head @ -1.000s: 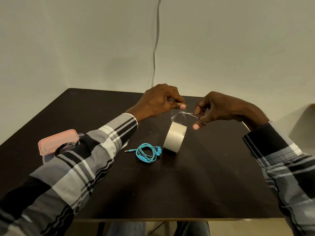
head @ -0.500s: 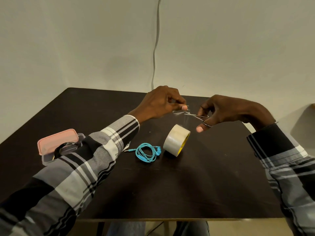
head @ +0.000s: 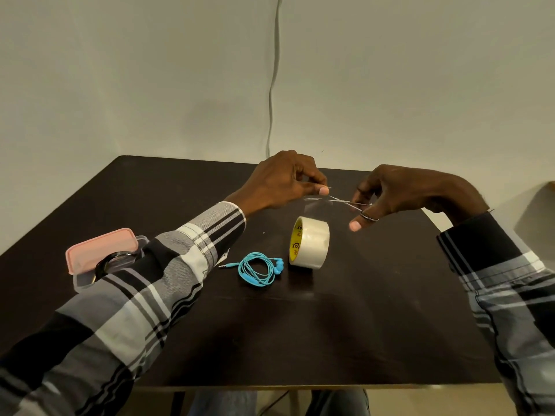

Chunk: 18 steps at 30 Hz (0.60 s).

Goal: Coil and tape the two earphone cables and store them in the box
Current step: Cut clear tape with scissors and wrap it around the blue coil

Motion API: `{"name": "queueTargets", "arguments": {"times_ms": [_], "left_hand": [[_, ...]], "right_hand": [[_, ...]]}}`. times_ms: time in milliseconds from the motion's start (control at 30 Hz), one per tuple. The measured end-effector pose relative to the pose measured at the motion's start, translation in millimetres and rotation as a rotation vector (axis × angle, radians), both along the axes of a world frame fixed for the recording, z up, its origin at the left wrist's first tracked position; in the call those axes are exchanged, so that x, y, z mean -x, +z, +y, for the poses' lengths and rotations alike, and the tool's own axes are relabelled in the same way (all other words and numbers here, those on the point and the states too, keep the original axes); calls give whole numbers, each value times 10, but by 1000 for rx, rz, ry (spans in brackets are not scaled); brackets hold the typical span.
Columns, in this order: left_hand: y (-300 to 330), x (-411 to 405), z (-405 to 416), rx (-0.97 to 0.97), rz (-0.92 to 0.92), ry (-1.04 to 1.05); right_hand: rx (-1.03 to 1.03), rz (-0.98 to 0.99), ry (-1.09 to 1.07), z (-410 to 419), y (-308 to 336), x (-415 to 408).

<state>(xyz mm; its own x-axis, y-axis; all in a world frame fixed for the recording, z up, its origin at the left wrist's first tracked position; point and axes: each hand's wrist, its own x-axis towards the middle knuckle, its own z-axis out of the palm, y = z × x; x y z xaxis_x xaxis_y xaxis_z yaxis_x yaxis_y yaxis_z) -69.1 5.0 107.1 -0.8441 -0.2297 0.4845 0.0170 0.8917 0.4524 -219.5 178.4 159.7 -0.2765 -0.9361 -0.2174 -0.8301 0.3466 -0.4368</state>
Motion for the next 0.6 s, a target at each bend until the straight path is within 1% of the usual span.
{"name": "queueTargets", "arguments": {"times_ms": [300,433,600], "left_hand": [[60,-2,13,59,-9,8],[73,-3,39,39,-7,3],[62,-3,43,12,11,-10]], "right_hand": [[-3,16,19,-86,21,-83],[13,-14,56,-101,15,-80],[7,-6,60,-149,-41,-42]]}}
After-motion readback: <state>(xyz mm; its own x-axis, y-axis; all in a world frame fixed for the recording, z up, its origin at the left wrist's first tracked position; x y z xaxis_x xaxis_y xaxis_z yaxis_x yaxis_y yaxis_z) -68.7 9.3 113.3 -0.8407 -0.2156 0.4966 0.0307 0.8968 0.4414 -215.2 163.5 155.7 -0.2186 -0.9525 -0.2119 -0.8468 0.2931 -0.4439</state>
